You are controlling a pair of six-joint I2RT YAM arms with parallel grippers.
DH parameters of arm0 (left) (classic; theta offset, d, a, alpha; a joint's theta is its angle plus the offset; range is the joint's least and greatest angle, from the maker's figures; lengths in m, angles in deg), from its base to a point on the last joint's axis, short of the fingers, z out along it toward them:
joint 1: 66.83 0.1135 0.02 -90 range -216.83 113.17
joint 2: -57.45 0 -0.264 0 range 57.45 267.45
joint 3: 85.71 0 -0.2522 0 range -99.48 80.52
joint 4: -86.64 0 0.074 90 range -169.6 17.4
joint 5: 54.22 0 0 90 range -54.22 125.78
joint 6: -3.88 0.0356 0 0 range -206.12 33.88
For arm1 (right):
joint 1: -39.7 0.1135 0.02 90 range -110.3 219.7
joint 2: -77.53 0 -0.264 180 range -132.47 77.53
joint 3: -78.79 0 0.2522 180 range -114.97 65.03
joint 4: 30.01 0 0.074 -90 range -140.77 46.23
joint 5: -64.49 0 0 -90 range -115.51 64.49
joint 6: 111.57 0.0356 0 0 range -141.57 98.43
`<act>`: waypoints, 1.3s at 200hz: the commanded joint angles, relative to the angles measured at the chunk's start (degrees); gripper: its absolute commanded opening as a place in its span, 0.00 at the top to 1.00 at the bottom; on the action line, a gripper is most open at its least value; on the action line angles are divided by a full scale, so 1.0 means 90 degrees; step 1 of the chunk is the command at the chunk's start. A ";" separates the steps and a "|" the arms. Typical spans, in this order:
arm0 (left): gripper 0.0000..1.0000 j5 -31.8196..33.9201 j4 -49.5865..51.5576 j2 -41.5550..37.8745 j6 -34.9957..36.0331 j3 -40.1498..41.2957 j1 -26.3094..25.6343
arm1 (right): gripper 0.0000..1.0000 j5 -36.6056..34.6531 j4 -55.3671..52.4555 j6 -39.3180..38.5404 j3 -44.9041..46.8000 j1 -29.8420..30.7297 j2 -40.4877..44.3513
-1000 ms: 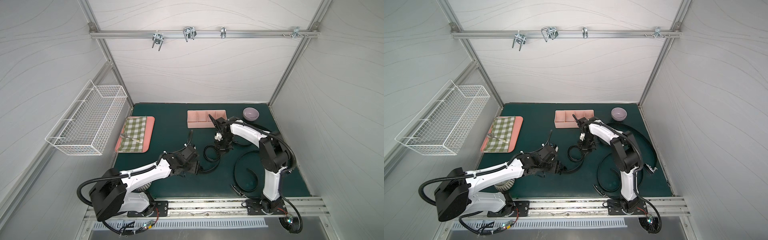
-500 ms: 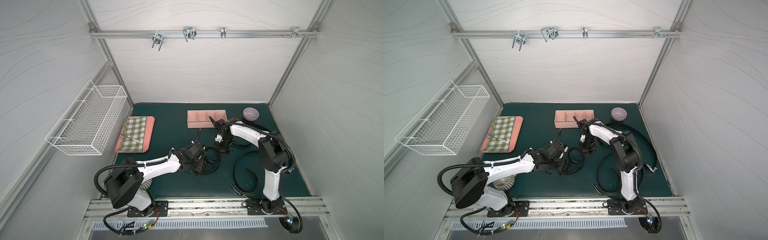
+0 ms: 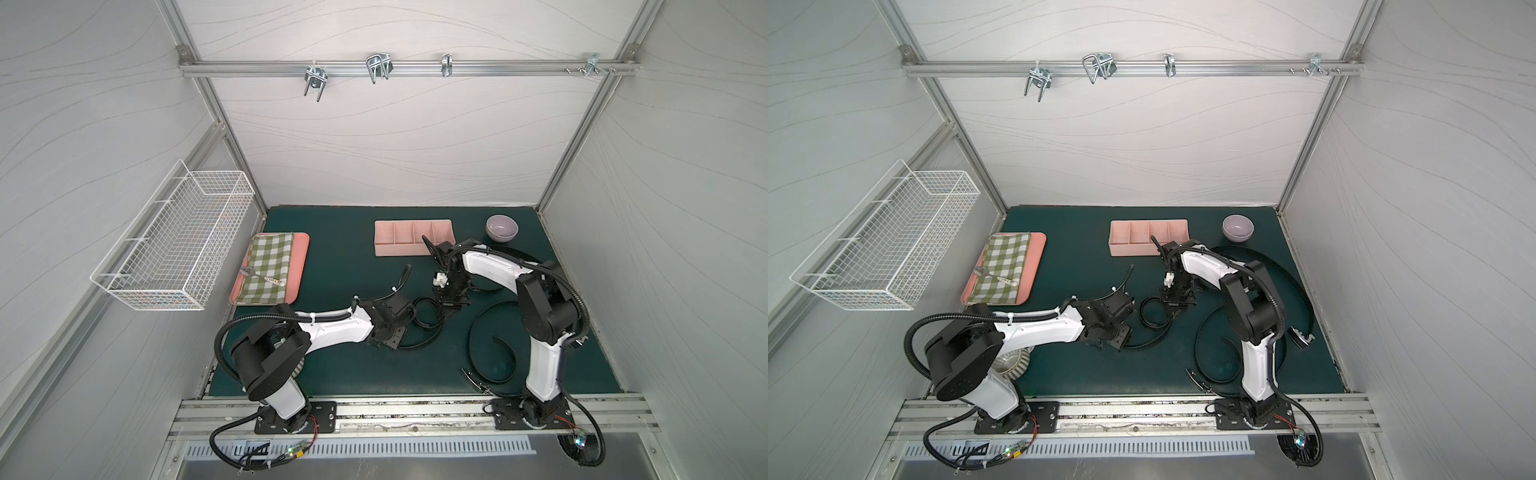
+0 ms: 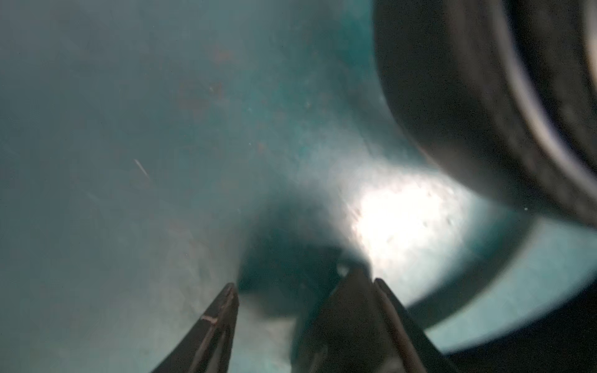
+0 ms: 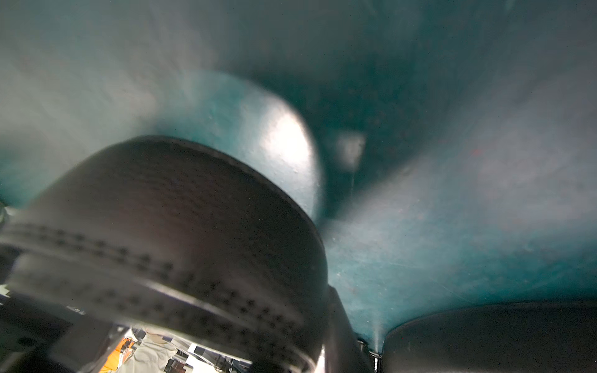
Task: Place the belts into the storage roll
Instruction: Roll the belt at the center of the board.
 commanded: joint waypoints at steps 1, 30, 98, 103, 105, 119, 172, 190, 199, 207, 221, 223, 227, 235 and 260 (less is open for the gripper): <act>0.41 0.0771 0.0568 0.0223 -0.0304 -0.0383 0.0454 | 1.00 0.0146 -0.0140 -0.0166 0.0087 -0.0038 0.0278; 0.40 0.0913 0.0985 0.0187 -0.0605 -0.0698 0.1443 | 1.00 0.0163 -0.0091 -0.0151 0.0186 -0.0038 0.0289; 0.34 0.0077 0.1147 -0.1630 -0.1239 -0.0083 0.1411 | 1.00 0.0114 -0.0209 -0.0215 -0.0010 -0.0014 0.0155; 0.33 0.0070 0.1149 -0.1802 -0.1367 0.0032 0.1331 | 1.00 0.0098 -0.0221 -0.0218 -0.0027 0.0001 0.0134; 0.33 0.0056 0.1129 -0.1873 -0.1414 0.0085 0.1296 | 1.00 0.0095 -0.0219 -0.0228 -0.0039 0.0006 0.0130; 0.33 -0.0053 0.0890 -0.2368 -0.1662 0.0499 0.0961 | 1.00 0.0064 -0.0257 -0.0233 -0.0095 0.0044 0.0080; 0.43 -0.0640 -0.0646 -0.2924 -0.2264 0.1756 -0.0419 | 1.00 -0.0321 -0.0639 -0.0342 -0.0486 0.0282 -0.0228; 0.47 -0.0800 -0.1372 -0.2723 -0.2088 0.1968 -0.0758 | 1.00 -0.0534 -0.0802 -0.0358 -0.0632 0.0399 -0.0344; 0.48 -0.0829 -0.1590 -0.2547 -0.1945 0.1984 -0.0859 | 1.00 -0.0600 -0.0870 -0.0391 -0.0683 0.0453 -0.0422; 0.48 -0.0813 -0.1665 -0.2348 -0.1874 0.1952 -0.0908 | 1.00 -0.0650 -0.0905 -0.0401 -0.0698 0.0479 -0.0475; 0.48 -0.0827 -0.1796 -0.2018 -0.1788 0.1902 -0.0910 | 1.00 -0.0765 -0.0960 -0.0423 -0.0712 0.0545 -0.0544; 0.48 -0.0818 -0.1790 -0.1981 -0.1778 0.1885 -0.0910 | 1.00 -0.0777 -0.0963 -0.0433 -0.0709 0.0550 -0.0552; 0.48 -0.0800 -0.1760 -0.1879 -0.1752 0.1833 -0.0910 | 1.00 -0.0825 -0.0981 -0.0413 -0.0706 0.0573 -0.0563; 0.48 -0.0762 -0.1676 -0.1672 -0.1720 0.1721 -0.0910 | 1.00 -0.0914 -0.0989 -0.0422 -0.0677 0.0598 -0.0564; 0.49 -0.0595 -0.1591 -0.1104 -0.1631 0.1410 -0.0910 | 1.00 -0.1190 -0.0980 -0.0389 -0.0602 0.0727 -0.0535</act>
